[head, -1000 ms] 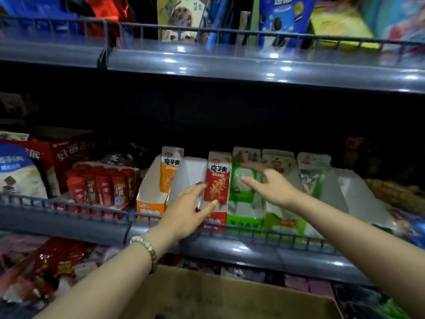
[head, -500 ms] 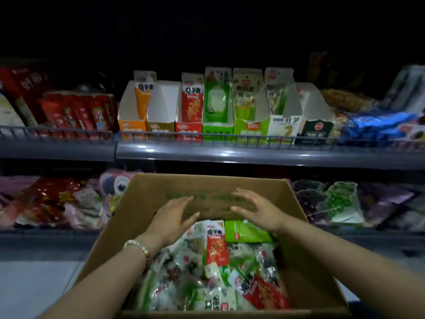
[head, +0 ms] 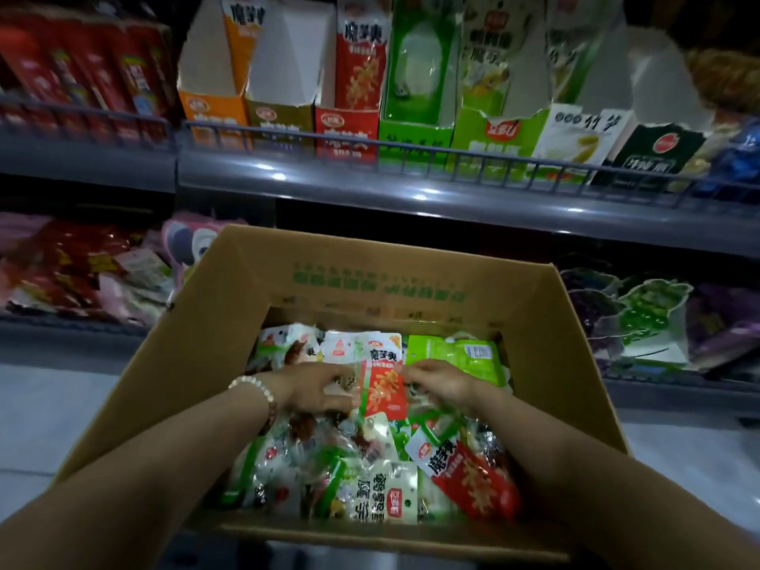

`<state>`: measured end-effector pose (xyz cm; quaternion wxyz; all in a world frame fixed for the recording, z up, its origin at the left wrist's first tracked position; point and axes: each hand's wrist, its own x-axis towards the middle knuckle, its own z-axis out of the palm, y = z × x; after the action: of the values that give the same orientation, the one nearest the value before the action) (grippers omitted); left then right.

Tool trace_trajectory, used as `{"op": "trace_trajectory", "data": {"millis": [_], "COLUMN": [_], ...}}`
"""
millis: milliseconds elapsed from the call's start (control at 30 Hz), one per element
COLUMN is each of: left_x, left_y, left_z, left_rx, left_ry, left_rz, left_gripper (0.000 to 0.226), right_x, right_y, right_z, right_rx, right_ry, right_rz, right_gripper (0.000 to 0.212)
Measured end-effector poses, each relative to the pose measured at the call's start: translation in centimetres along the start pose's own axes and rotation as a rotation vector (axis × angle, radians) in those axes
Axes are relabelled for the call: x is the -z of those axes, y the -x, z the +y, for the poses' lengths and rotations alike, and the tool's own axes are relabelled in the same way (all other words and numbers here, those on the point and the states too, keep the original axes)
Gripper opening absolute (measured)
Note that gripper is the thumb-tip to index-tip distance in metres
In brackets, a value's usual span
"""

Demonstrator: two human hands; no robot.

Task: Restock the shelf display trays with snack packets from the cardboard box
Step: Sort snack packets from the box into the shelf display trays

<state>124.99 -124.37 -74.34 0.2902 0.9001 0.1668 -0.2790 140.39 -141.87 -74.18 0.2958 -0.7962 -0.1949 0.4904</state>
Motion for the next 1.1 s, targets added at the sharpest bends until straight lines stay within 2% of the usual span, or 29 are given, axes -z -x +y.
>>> {"op": "trace_trajectory", "data": {"millis": [100,200,267,400,467,600,667,700,767,833,867,900,1000,1100], "left_x": [-0.8,-1.4,-1.6,-1.8,-1.7,-1.0,-0.6,-0.3,0.5,1.1,1.2,1.4,1.4,0.6], "left_y": [-1.2,-1.7,-1.7,-1.6,-1.3,-0.3,0.2,0.3,0.7,1.0,1.2,1.5,2.1,2.1], "left_z": [-1.4,-2.2,-2.4,-2.2,-2.1,-1.6,-1.2,-1.1,-1.4,-2.2,-2.6,-2.9,-3.1,-2.9], "left_rx": [-0.056,-0.118,-0.124,-0.093,-0.104,-0.161,-0.16,-0.133,0.04,0.177,0.181,0.162,0.102,0.108], "left_ry": [-0.039,-0.049,-0.018,-0.02,0.055,0.423,0.501,0.492,0.376,0.192,0.09,-0.018,-0.296,-0.314], "left_rz": [0.055,0.104,0.133,0.108,0.113,0.205,0.254,0.271,0.246,0.18,0.137,0.089,-0.011,0.029], "left_gripper": [0.065,0.045,0.04,0.027,0.021,0.015,0.008,0.016,0.049,0.067,0.067,0.066,0.063,0.061], "right_x": [-0.6,-1.6,-2.3,-3.8,-4.7,-6.5,-6.6,-6.4,-5.8,-5.3,-5.1,-4.8,-4.4,-4.9], "right_y": [-1.1,-1.5,-1.9,-2.4,-1.9,-1.0,-0.9,-1.0,-0.8,-0.9,-0.9,-0.8,-1.0,-1.0], "right_z": [0.2,0.2,0.4,0.5,0.6,0.1,-0.3,-0.3,-0.3,0.0,0.1,0.1,0.2,0.1], "right_rx": [-0.036,-0.013,-0.019,0.067,0.162,0.236,0.234,0.23,0.223,0.203,0.189,0.181,0.127,0.079], "right_ry": [-0.063,-0.133,-0.176,-0.118,-0.097,0.127,0.086,0.041,-0.045,-0.12,-0.153,-0.175,-0.223,-0.263], "right_rz": [-0.043,-0.011,0.041,0.165,0.113,-0.11,-0.12,-0.11,-0.066,-0.031,-0.029,-0.035,-0.044,-0.075], "right_gripper": [0.052,0.041,0.03,0.037,0.042,0.031,0.029,0.026,0.018,0.016,0.012,0.017,0.05,0.058]}}
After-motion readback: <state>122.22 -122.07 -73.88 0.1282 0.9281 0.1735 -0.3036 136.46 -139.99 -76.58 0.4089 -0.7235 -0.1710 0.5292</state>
